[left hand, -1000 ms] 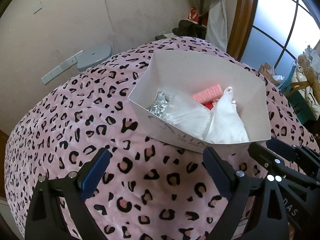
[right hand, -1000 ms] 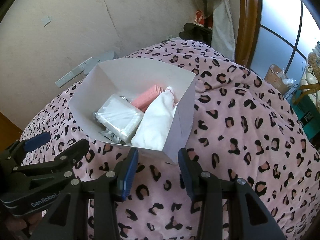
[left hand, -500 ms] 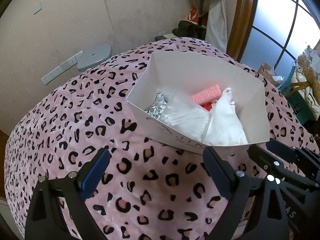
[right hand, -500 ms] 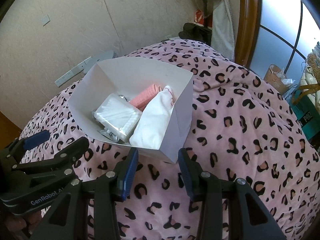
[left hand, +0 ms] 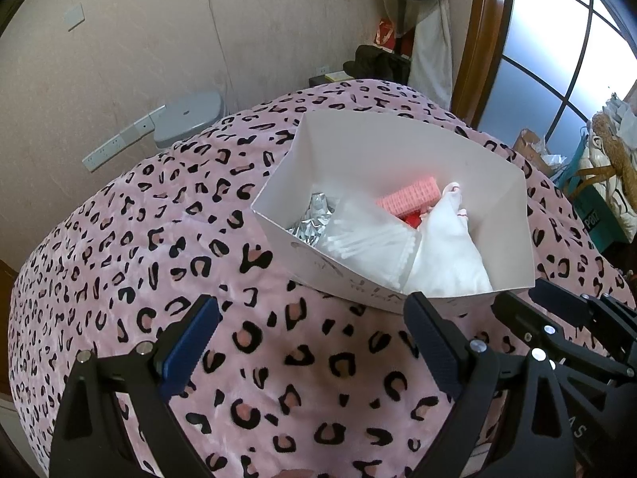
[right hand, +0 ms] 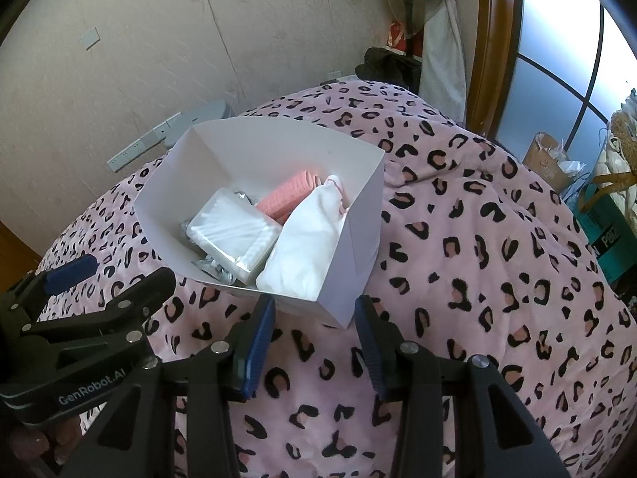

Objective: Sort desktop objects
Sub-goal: 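Withdraw both tools up and away from the bag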

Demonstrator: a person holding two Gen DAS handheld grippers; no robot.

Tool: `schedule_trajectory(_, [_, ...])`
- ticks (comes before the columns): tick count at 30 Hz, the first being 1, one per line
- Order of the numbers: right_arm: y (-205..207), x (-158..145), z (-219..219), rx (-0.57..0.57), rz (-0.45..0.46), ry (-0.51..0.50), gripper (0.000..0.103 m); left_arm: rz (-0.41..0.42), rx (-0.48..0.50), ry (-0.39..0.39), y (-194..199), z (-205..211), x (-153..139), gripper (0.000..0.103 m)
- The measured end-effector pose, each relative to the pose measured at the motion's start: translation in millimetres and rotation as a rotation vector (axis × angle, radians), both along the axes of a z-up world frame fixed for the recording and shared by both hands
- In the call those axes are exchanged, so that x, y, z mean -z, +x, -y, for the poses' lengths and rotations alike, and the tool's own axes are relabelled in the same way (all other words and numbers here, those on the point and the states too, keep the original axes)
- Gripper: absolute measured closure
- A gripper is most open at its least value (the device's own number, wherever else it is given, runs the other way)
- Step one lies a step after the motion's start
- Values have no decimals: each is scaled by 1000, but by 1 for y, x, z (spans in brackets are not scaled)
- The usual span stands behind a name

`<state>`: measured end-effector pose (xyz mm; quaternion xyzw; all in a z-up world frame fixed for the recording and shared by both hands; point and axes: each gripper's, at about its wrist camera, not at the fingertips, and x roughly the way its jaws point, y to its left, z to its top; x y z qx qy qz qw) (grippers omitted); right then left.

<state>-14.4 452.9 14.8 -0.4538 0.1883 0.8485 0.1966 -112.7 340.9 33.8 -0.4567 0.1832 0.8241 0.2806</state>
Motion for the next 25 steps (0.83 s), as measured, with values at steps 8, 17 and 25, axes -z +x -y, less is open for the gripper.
schedule_trajectory(8, [-1,-2,1,-3,3,12,61,29,0,24,-3,1,2,8])
schedule_trajectory(17, [0,-2,3,-5,9,24,61,-63,15,18,2,2,-3,0])
schedule_trajectory(25, [-1,-1,2,-6,17,32,61,-78,19,19,2,2,-4,0])
